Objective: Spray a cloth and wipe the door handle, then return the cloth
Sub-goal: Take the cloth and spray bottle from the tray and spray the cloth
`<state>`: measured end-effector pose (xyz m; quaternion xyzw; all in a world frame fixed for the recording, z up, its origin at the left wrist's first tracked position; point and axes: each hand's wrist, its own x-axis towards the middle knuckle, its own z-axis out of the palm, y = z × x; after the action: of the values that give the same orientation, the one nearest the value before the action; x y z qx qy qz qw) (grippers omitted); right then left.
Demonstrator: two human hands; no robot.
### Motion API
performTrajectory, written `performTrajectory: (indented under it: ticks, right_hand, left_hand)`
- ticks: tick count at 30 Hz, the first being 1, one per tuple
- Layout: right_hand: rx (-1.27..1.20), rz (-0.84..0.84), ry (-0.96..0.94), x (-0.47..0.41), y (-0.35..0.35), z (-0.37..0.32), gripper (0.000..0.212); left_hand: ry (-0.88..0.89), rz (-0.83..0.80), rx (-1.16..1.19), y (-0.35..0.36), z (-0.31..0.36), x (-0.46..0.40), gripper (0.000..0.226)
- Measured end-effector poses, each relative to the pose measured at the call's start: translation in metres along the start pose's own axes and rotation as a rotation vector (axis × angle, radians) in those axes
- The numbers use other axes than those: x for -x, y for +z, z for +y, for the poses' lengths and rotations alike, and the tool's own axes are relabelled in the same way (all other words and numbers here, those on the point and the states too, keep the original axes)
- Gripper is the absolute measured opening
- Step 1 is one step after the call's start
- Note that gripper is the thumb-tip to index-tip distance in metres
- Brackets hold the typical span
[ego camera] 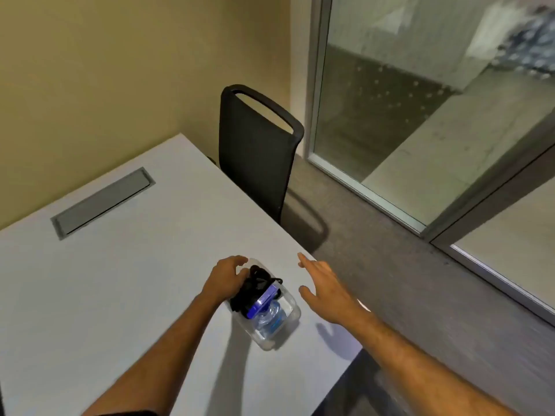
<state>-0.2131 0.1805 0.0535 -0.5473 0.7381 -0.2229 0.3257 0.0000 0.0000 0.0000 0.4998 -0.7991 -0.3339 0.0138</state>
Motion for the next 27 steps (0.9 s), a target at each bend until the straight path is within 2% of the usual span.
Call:
performTrajectory:
  ticks: [4, 6, 12, 19, 23, 25, 27]
  right_hand:
    - [-0.025, -0.168, 0.072, -0.01, 0.024, -0.001, 0.081]
    - [-0.056, -0.186, 0.094, -0.016, 0.032, -0.002, 0.087]
    - [-0.202, -0.252, 0.131, -0.017, 0.069, -0.006, 0.102]
    - [-0.384, -0.13, 0.24, -0.018, 0.127, -0.008, 0.11]
    - [-0.357, 0.007, 0.243, -0.012, 0.126, -0.027, 0.104]
    - [-0.37, 0.035, 0.264, -0.015, 0.127, -0.028, 0.102]
    - [-0.359, 0.038, 0.285, -0.02, 0.127, -0.028, 0.097]
  left_hand:
    - [-0.093, -0.143, -0.072, 0.022, -0.008, -0.014, 0.031]
    - [-0.11, -0.197, -0.123, 0.035, -0.013, -0.022, 0.027]
    - [-0.119, -0.213, -0.086, 0.064, -0.026, -0.035, 0.034]
    - [-0.152, -0.187, -0.041, 0.084, -0.043, -0.048, 0.042]
    - [-0.087, -0.158, -0.165, 0.097, -0.044, -0.043, 0.06]
    - [-0.077, -0.176, -0.154, 0.1, -0.044, -0.042, 0.07]
    - [-0.081, -0.191, -0.087, 0.102, -0.048, -0.046, 0.07]
